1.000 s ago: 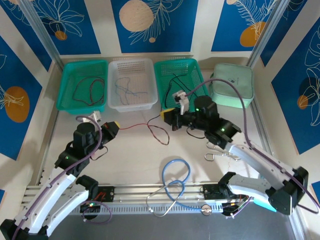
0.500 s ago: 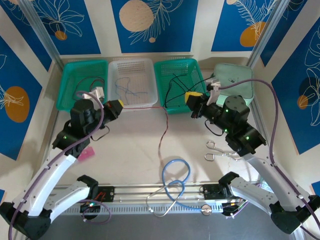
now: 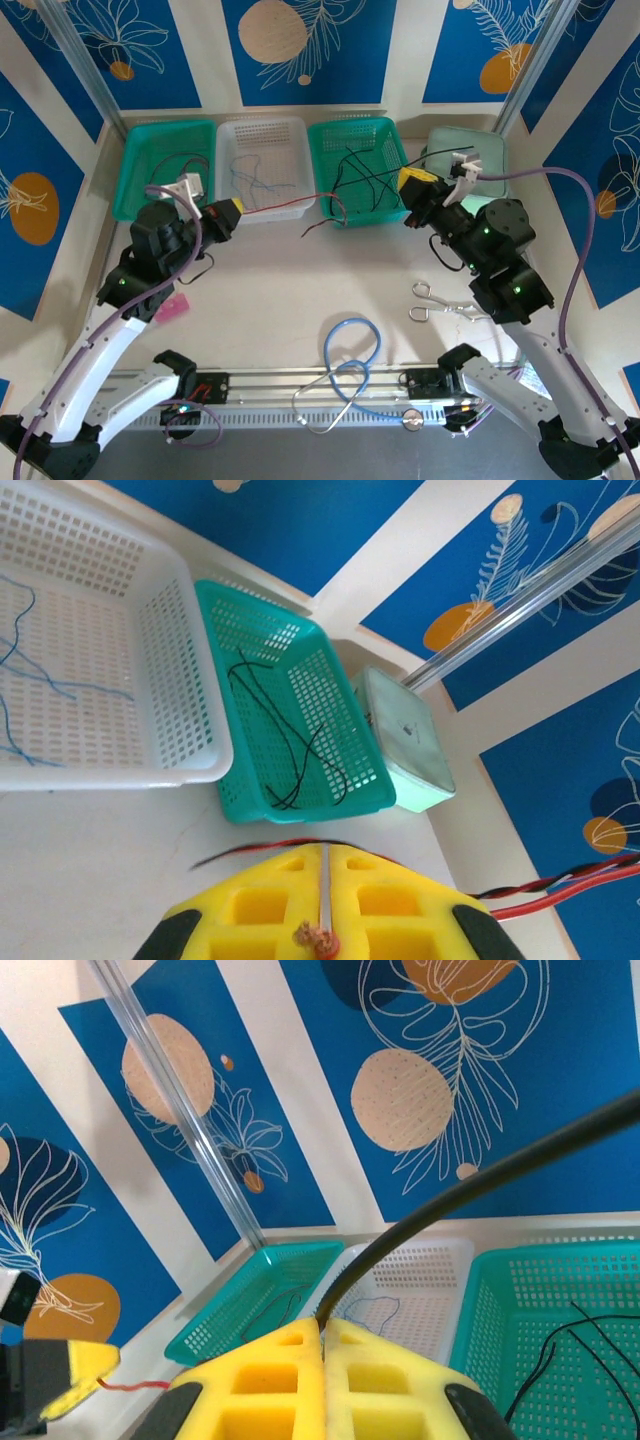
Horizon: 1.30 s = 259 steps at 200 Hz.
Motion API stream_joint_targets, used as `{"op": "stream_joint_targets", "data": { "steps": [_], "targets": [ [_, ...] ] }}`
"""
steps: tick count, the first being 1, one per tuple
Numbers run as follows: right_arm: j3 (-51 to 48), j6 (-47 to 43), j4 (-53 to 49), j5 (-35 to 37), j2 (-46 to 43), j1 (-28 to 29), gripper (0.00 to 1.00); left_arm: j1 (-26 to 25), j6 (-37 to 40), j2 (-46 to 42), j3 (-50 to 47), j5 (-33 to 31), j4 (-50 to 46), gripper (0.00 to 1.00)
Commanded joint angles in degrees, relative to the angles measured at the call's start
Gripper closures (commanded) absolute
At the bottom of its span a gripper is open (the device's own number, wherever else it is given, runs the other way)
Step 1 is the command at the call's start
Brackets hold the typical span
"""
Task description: Untangle the cables
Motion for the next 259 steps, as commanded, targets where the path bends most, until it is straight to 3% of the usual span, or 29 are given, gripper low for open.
{"op": "stream_joint_targets", "data": {
  "steps": [1,54,106,159,191,208,229,259],
  "targets": [
    [-0.6,1.5,3.4,0.2,-1.6,-1.2,1.00,-0.2,0.4,-1.1,-2.6,-2.6,-0.3,1.00],
    [0.5,0.5,1.0,3.7,-1.7,-4.0,1.00,0.8,1.7,-2.7,-5.5,-4.0,-2.1,1.00],
    [6.6,4.7,-10.5,-8.3,4.7,-8.9,1.00,1.6,0.0,-2.6,-6.3,-0.9,-1.6,1.00],
    [1.5,11.2,-14.4,-23.1,13.7,-6.9,0.69,1.5,0.4,-1.2,-6.2,2.2,-1.5,1.00],
    [0.2,7.4,-15.8,-20.6,18.3,-1.5,0.63,1.6,0.9,2.1,-4.0,7.5,-1.6,1.00],
    [-2.0,5.3,-12.7,-20.9,19.1,1.7,0.60,1.6,2.8,4.7,-3.0,15.9,1.4,1.00],
    [-2.9,10.0,-9.9,-23.0,22.2,2.0,0.58,1.5,7.3,8.1,-0.6,23.8,2.0,1.00],
    [-8.4,18.7,0.1,-25.6,29.2,4.8,0.53,1.5,13.7,9.9,0.3,27.9,2.0,1.00]
  ]
}}
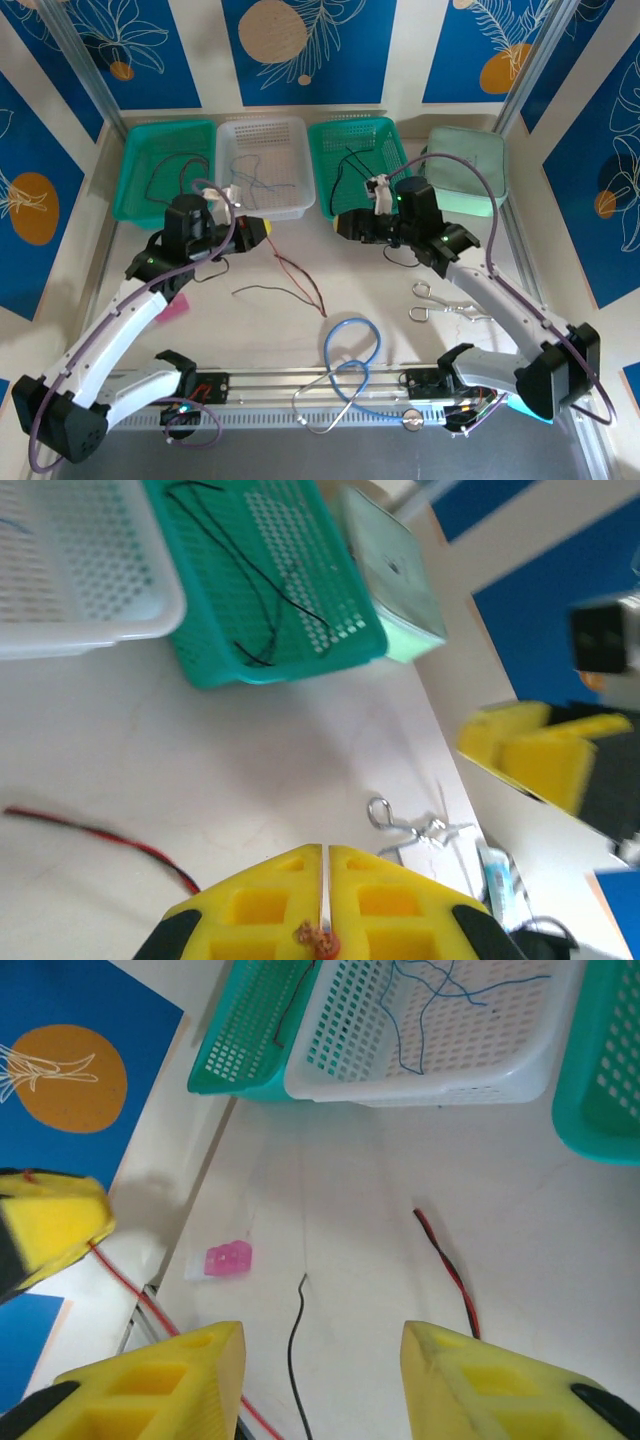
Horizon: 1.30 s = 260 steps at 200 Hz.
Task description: Untangle the cables
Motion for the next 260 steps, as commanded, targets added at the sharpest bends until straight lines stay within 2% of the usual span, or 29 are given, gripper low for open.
{"op": "stream_joint_targets", "data": {
  "steps": [1,30,50,84,108,163,201,235,260],
  "targets": [
    [-4.3,7.2,7.7,-3.1,5.1,2.2,0.53,0.3,7.4,0.3,2.5,8.1,1.8,1.00],
    [-4.2,10.2,9.5,-2.9,12.2,7.6,0.50,0.4,18.7,0.5,1.7,7.8,-4.1,1.00],
    [-3.5,11.0,11.4,-4.2,17.4,10.1,0.49,0.4,23.0,0.4,-0.8,10.4,-3.8,1.00],
    [-0.3,10.4,12.5,-6.2,25.4,14.3,0.49,0.4,24.5,0.4,-4.3,16.7,-0.4,1.00],
    [1.2,12.5,14.9,-6.5,28.8,17.6,0.49,0.4,24.1,-0.8,-6.2,19.1,1.0,1.00],
    [2.7,18.2,21.6,-9.7,35.7,23.2,0.47,0.7,22.5,-4.3,-10.5,22.0,3.0,1.00],
    [1.4,24.4,32.0,-12.9,40.7,26.0,0.47,0.9,25.7,-7.0,-11.7,23.4,2.0,1.00],
    [2.6,28.0,34.4,-9.9,43.3,29.2,0.46,1.1,32.2,-9.0,-12.2,25.5,-0.1,1.00],
    [0.5,35.3,40.9,-6.1,44.4,30.7,0.46,1.3,35.8,-10.0,-12.5,27.0,-1.1,1.00]
  ]
}}
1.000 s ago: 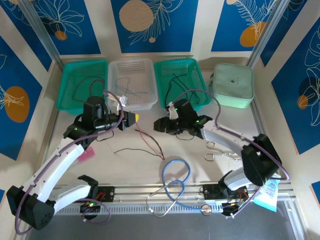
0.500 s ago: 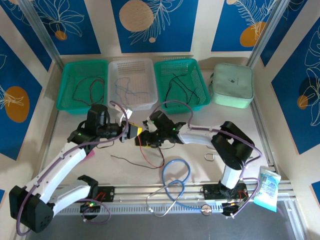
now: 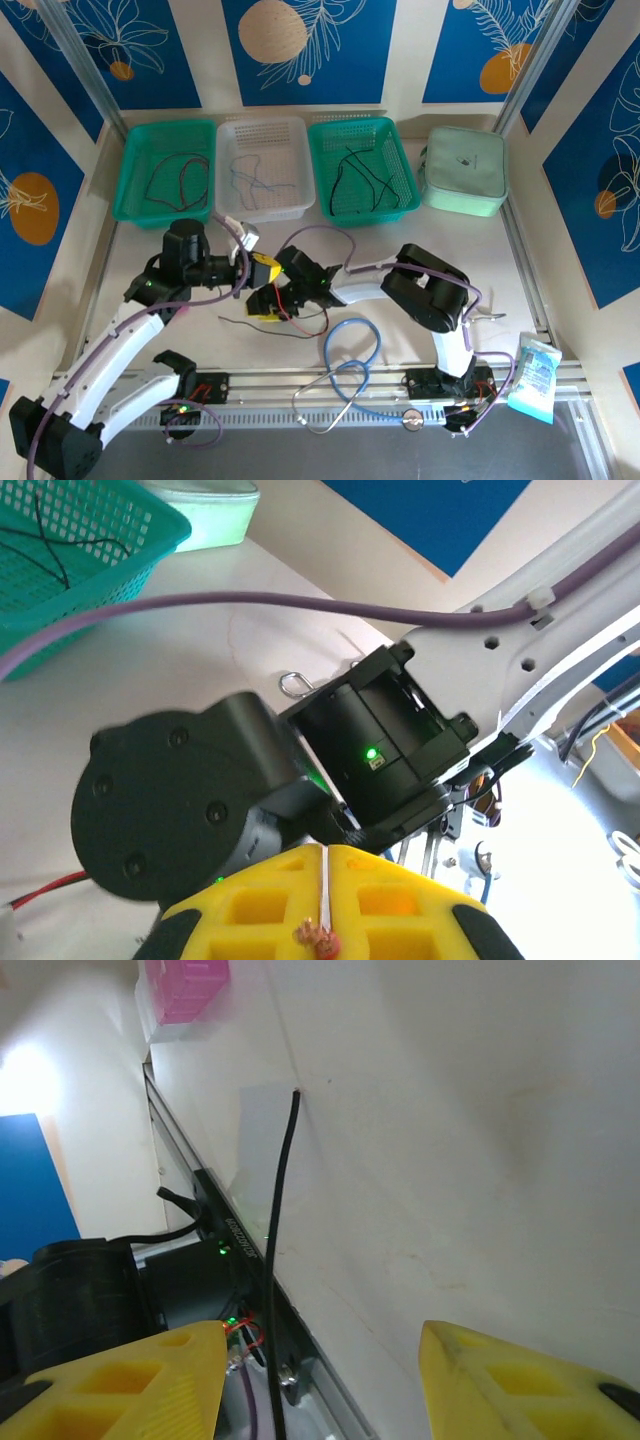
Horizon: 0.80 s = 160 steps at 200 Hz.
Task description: Untangle the cables
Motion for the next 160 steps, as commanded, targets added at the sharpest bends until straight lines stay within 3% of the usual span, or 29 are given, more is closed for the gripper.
{"op": "stream_joint_targets", "data": {
  "steps": [1,47,160],
  "targets": [
    [-1.0,8.1,8.3,3.1,1.0,1.4,0.46,0.9,6.2,-1.3,-0.8,3.8,-1.8,1.00],
    [-0.8,14.4,12.5,6.5,2.4,4.3,0.46,1.2,7.9,-0.5,-0.2,5.1,-2.6,1.00],
    [0.1,20.7,18.4,1.2,7.5,5.4,0.51,2.0,9.1,-0.1,0.8,6.5,-4.1,1.00]
  ]
}}
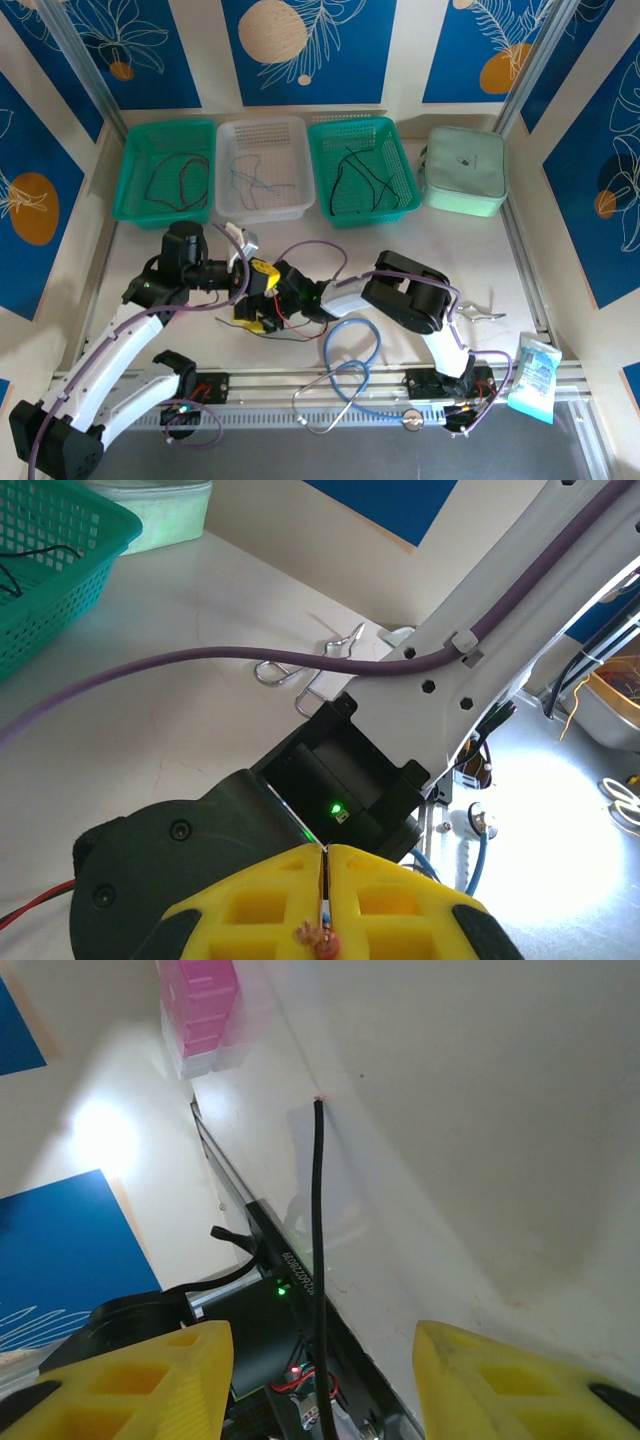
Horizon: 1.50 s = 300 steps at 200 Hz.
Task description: Untangle the cables
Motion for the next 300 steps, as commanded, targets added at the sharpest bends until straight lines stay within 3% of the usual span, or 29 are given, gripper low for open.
{"op": "stream_joint_targets", "data": {
  "steps": [1,38,61,74,92,153,196,271,300],
  "targets": [
    [0.8,2.3,3.1,-2.0,1.8,1.0,0.51,0.8,1.6,0.3,1.0,1.9,-0.8,1.00],
    [1.2,4.4,7.0,-4.2,3.9,0.9,0.56,1.0,1.3,0.3,1.1,2.2,-1.0,1.00],
    [1.7,5.4,8.8,-5.3,4.9,0.9,0.63,1.2,1.3,-0.2,0.8,1.9,-1.0,1.00],
    [1.8,5.7,9.9,-5.6,5.0,0.9,0.74,1.2,1.0,-0.2,0.7,2.0,-0.9,1.00],
    [1.8,4.9,9.9,-5.0,4.1,0.9,1.00,1.2,0.6,-0.2,0.9,2.0,-0.9,1.00],
    [-1.2,-1.6,2.6,3.9,-7.9,-2.8,1.00,1.3,-6.2,-3.4,6.5,-2.8,0.5,1.00],
    [2.8,-8.8,-5.3,5.6,-16.1,-8.4,1.00,1.3,-9.1,-5.8,12.4,-4.0,-0.9,1.00],
    [7.3,-20.2,-17.7,5.4,-31.7,-24.4,1.00,1.4,-10.5,-14.1,15.1,-15.6,-6.7,1.00],
    [5.4,-24.5,-22.3,10.7,-41.8,-29.1,1.00,1.4,-9.5,-15.6,17.1,-23.2,-9.8,1.00]
  ]
}}
